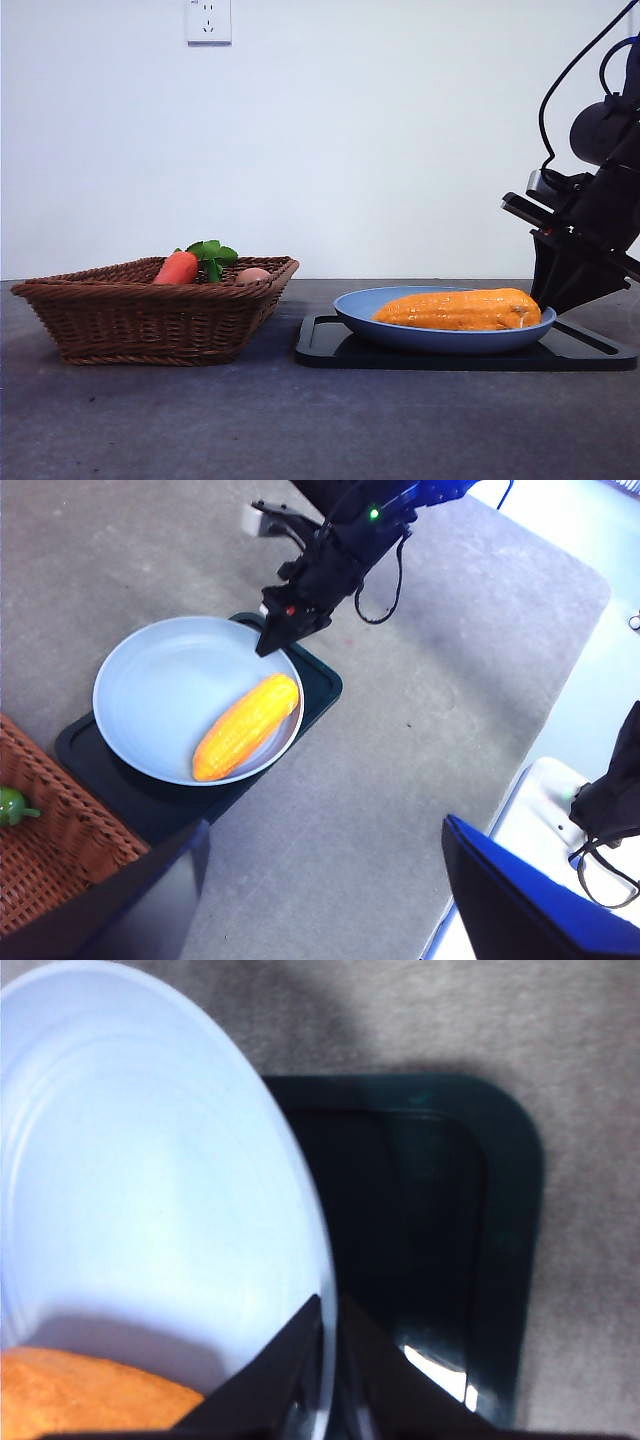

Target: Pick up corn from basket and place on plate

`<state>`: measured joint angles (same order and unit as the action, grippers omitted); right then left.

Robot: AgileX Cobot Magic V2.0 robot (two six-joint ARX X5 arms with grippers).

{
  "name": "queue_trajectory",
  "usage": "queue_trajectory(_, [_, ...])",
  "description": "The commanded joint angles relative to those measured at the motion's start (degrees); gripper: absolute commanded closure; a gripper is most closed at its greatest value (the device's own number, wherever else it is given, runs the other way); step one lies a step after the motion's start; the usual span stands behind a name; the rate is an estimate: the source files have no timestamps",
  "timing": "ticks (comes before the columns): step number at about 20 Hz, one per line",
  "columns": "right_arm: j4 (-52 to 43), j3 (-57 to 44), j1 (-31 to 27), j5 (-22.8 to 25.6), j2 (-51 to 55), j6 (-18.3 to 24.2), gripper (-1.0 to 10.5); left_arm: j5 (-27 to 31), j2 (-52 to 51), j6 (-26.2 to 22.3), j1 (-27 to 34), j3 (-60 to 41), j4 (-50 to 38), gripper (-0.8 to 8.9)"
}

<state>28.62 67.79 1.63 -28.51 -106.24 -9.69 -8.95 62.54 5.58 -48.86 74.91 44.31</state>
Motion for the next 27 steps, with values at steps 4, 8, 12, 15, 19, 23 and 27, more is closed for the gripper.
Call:
queue_trajectory(4, [0.66,1.20,0.44,0.07,-1.66,1.79,8.7,0.20,0.31,0.52,-0.33,0.59,-0.57,4.35])
queue_trajectory(8, [3.48,1.46,-0.02,0.02,-0.63,1.97,7.1,0.20,0.31,0.48,-0.31,0.59,-0.55,4.35])
queue_trajectory(12, [9.60,1.70,-1.75,0.04,6.49,4.20,7.1,0.20,0.33,0.35,-0.26,0.59,-0.52,4.35])
queue_trajectory(15, [14.69,1.70,-1.86,-0.02,15.41,6.40,7.1,0.22,0.33,-0.02,-0.26,0.59,-0.48,4.35])
queue_trajectory(19, [24.33,1.70,1.05,0.00,30.14,9.11,7.1,0.22,0.35,0.00,-0.26,0.59,-0.07,4.35])
queue_trajectory(23, [32.04,1.70,7.45,0.04,43.01,9.27,7.2,0.22,0.37,-0.04,-0.26,0.59,-0.04,4.36])
queue_trajectory(27, [37.20,1.66,13.55,0.07,50.27,8.79,7.6,0.20,0.37,-0.07,-0.26,0.59,0.57,5.15])
